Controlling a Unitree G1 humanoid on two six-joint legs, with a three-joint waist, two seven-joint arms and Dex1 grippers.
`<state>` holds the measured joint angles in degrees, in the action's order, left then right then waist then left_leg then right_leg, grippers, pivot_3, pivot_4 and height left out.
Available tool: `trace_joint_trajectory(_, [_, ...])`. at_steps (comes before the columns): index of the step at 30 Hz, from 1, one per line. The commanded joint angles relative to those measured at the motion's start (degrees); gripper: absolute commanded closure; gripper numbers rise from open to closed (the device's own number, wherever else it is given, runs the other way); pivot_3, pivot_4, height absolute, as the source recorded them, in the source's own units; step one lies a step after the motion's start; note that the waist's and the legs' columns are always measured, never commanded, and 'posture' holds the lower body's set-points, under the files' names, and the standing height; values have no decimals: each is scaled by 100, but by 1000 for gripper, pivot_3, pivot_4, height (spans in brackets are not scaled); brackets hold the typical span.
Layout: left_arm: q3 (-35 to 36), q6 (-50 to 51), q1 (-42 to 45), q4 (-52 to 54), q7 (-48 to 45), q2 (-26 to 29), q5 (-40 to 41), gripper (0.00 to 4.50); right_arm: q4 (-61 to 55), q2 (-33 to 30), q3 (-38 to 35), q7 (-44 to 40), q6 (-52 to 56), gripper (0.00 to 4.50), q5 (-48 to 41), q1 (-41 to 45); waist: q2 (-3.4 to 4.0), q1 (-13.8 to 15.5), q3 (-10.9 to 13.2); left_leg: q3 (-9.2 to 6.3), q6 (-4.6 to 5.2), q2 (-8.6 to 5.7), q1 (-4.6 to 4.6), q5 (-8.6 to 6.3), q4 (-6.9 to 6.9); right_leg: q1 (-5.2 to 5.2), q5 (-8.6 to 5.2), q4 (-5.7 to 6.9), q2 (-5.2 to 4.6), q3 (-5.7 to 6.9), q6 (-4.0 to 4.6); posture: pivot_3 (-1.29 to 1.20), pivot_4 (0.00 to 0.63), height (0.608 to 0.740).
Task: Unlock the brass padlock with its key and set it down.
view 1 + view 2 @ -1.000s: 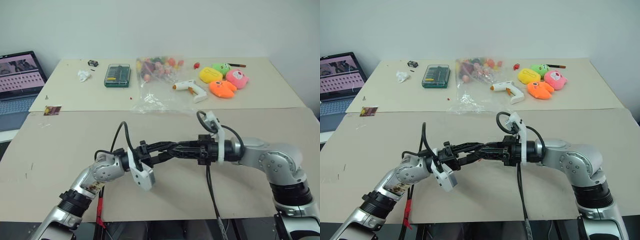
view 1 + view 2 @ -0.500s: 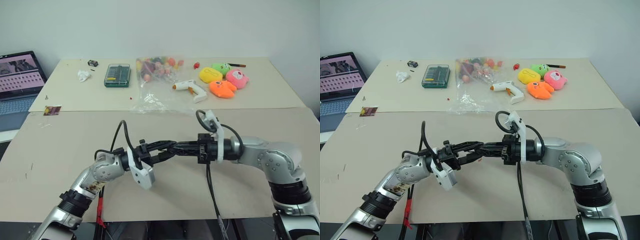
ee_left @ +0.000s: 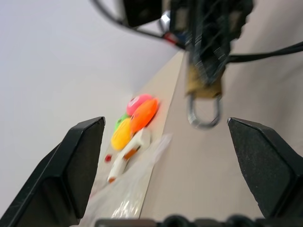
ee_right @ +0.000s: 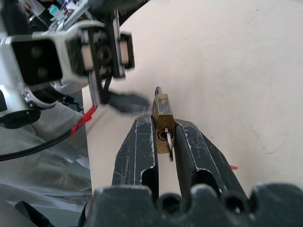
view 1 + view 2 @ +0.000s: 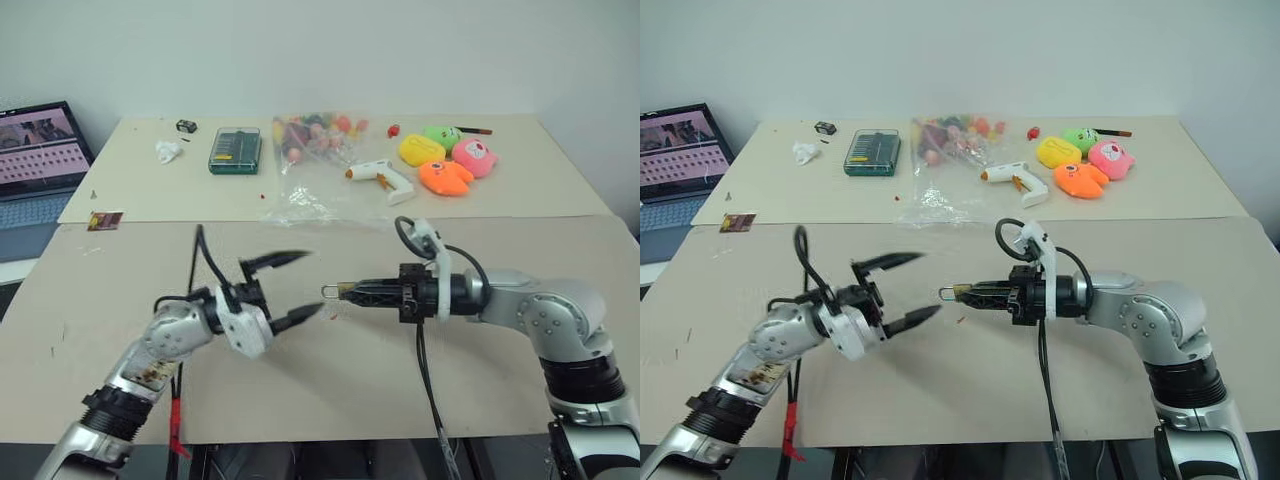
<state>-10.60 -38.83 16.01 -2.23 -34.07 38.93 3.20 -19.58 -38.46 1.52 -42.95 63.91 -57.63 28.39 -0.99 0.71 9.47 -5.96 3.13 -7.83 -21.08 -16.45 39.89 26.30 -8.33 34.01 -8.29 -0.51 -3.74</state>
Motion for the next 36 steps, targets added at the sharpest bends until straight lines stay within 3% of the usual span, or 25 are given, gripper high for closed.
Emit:
trace_joint_trajectory(1, [283, 1069, 130, -265, -555, -9, 1029, 63, -662, -247, -427, -534, -105, 4357, -511, -93, 0, -4, 0, 0, 0, 0, 0, 0, 0, 0, 0, 0, 1, -1, 0, 0, 150, 740])
trace_joint_trajectory(2, [276, 1308, 121, -229, -716, -42, 1216, 63, -712, -268, -485, -576, -116, 4357, -587, -80, 0, -10, 0, 0, 1, 0, 0, 0, 0, 1, 0, -1, 1, -1, 0, 0, 150, 740])
trace_joint_trajectory(5, [59, 2598, -33, 380, -1367, -93, 2155, 701, -787, -299, -610, -598, -144, 4357, -712, 11, -1, -34, 0, 1, 4, 0, -1, -2, 1, 0, 0, -1, 1, -2, -1, 0, 150, 740])
trace_joint_trajectory(9, [-90, 4567, -221, 1478, -1676, -61, 3482, 2278, -772, -312, -711, -591, -207, 4357, -724, 96, -2, -64, 1, 1, 6, 1, -2, -4, 2, 0, 0, -1, 1, -2, -1, 0, 150, 740])
trace_joint_trajectory(12, [49, 5393, -207, 1881, -1556, -160, 4019, 3246, -735, -322, -714, -616, -256, 4357, -676, 72, -2, -71, 1, 1, 6, 2, -1, -4, 1, 0, 0, 1, 1, -3, -1, 0, 150, 740])
trace_joint_trajectory(14, [191, 6079, -128, 2120, -1347, -270, 4628, 4179, -712, -331, -704, -647, -313, 4357, -622, 5, -2, -71, 1, 1, 3, 3, 1, -3, 0, 0, 0, 1, 3, -3, 0, 0, 150, 740])
trace_joint_trajectory(16, [300, 6473, -62, 2249, -1262, -314, 4883, 4412, -711, -344, -697, -678, -356, 4357, -586, -53, -2, -71, 1, 1, 1, 4, 2, -2, 0, -1, 0, 1, 3, -4, 0, 0, 150, 740])
trace_joint_trajectory(21, [468, 7256, 97, 2612, -1011, -388, 5308, 4412, -668, -329, -702, -653, -427, 4357, -566, -85, -2, -61, 1, 1, -3, 4, 2, 0, -1, -1, 0, 1, 4, -6, 1, 0, 150, 740])
trace_joint_trajectory(36, [721, 7999, -69, 3000, -925, -547, 5477, 4412, -527, -307, -389, -812, -478, 4357, -186, 214, -2, -24, 1, 2, -5, 4, 3, -1, -2, -1, 0, -2, 5, -11, 1, 0, 150, 740])
